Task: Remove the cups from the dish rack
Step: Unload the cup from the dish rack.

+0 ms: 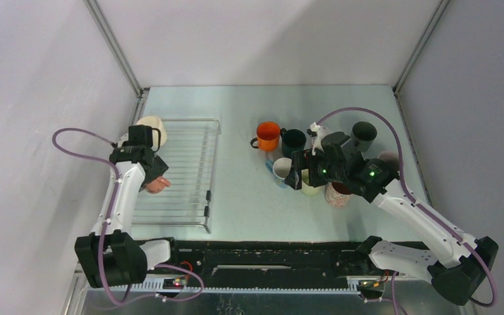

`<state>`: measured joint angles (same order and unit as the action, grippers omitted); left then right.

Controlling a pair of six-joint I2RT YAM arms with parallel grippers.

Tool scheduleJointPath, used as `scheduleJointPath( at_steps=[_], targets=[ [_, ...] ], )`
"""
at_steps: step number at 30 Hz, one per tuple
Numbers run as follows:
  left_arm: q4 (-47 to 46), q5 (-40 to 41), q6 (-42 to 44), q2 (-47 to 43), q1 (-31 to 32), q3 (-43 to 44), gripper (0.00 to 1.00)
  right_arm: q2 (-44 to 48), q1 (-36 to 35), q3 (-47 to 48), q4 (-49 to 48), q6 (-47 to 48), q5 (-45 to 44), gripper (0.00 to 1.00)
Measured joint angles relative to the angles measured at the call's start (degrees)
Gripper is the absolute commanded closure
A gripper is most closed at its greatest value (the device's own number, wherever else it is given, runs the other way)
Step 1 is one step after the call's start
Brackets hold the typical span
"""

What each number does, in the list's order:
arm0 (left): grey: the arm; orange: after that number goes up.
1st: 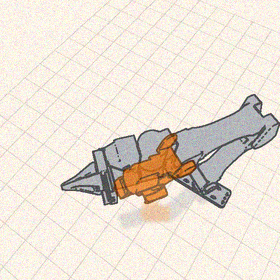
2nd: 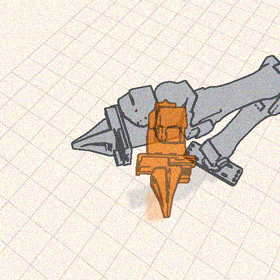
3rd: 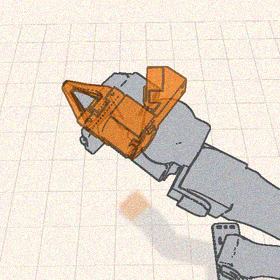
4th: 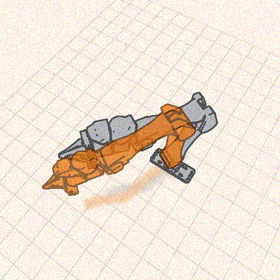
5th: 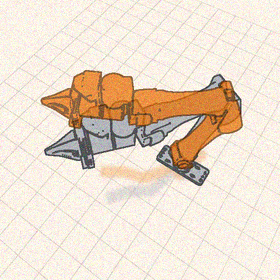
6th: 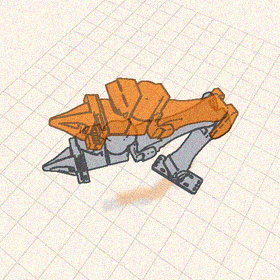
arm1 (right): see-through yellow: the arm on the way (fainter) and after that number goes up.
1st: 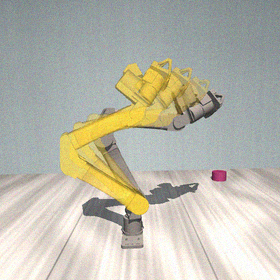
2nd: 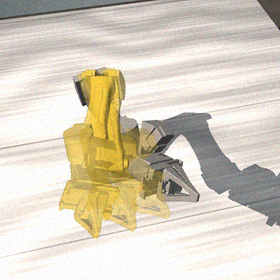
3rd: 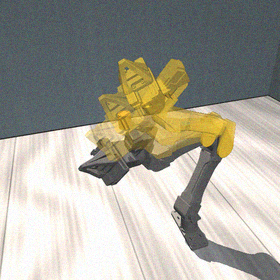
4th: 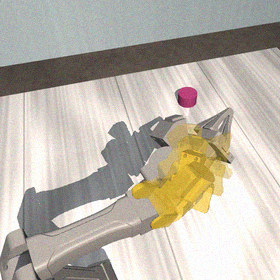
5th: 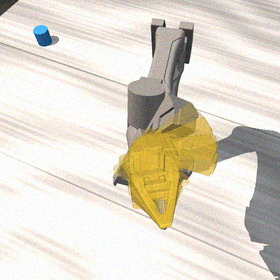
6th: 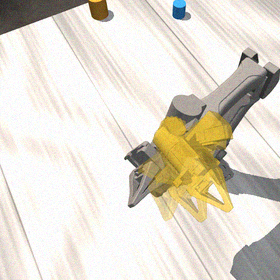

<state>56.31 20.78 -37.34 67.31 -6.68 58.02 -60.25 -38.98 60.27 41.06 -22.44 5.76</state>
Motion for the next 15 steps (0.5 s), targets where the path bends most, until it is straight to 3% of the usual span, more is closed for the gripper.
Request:
scheduleJointPath(
  at_steps=[15],
  targets=[
    [1.9,-6.1,3.3,1.0,8.3,8.1,1.0,-0.8,0.3,0.0,-2.0,-1.3,1.3,0.0]
  ],
)
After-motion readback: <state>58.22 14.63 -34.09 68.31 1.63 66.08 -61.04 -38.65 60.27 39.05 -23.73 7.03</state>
